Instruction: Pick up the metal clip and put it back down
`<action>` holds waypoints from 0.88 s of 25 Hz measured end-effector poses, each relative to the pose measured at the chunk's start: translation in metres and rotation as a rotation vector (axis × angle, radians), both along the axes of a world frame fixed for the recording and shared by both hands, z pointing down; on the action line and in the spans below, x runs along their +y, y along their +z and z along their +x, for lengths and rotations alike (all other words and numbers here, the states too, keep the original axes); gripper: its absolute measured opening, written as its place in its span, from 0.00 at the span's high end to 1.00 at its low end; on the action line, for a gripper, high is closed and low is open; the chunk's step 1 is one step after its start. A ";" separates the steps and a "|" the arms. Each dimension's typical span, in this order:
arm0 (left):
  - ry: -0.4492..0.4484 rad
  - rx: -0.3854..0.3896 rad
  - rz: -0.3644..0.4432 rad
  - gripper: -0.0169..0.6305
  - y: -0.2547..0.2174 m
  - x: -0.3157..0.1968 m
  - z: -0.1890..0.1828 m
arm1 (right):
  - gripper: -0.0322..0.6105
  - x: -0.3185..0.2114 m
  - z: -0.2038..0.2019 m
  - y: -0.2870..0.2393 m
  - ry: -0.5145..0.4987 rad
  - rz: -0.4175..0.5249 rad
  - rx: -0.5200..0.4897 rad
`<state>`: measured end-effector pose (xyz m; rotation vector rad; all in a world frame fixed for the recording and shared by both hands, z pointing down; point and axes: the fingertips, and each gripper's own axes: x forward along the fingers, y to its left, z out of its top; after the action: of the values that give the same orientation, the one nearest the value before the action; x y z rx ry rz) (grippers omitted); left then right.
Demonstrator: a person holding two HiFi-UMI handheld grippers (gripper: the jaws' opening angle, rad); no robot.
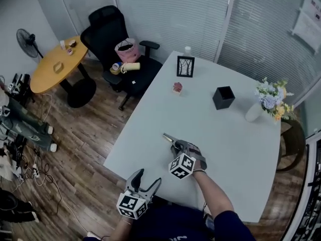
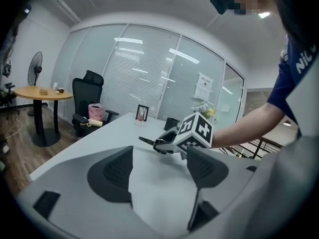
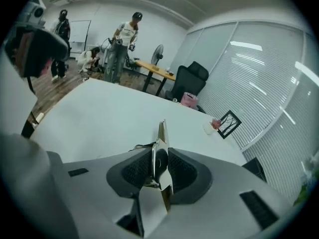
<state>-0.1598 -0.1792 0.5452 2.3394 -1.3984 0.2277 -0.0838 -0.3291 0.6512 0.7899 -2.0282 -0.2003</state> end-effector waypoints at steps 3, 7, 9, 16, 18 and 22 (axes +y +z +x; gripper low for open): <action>-0.041 -0.011 -0.002 0.47 0.001 -0.002 -0.016 | 0.78 -0.011 -0.003 0.020 -0.021 -0.002 0.073; -0.084 -0.023 -0.008 0.47 0.003 -0.002 -0.035 | 0.78 -0.013 -0.005 0.042 -0.039 -0.016 0.149; -0.094 -0.028 -0.013 0.47 0.004 -0.001 -0.040 | 0.77 -0.009 -0.007 0.048 -0.064 -0.014 0.176; -0.056 -0.026 -0.029 0.47 0.013 -0.004 -0.032 | 0.51 0.001 -0.007 0.028 -0.042 0.007 0.079; -0.042 -0.019 -0.025 0.47 0.013 -0.006 -0.028 | 0.49 0.007 -0.002 0.011 -0.044 0.042 0.041; -0.009 -0.007 -0.010 0.47 0.010 -0.009 -0.017 | 0.49 0.026 0.017 -0.040 0.034 0.094 -0.145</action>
<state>-0.1768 -0.1882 0.5554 2.3261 -1.4074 0.2404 -0.0663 -0.3034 0.6115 0.9197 -2.1524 -0.2265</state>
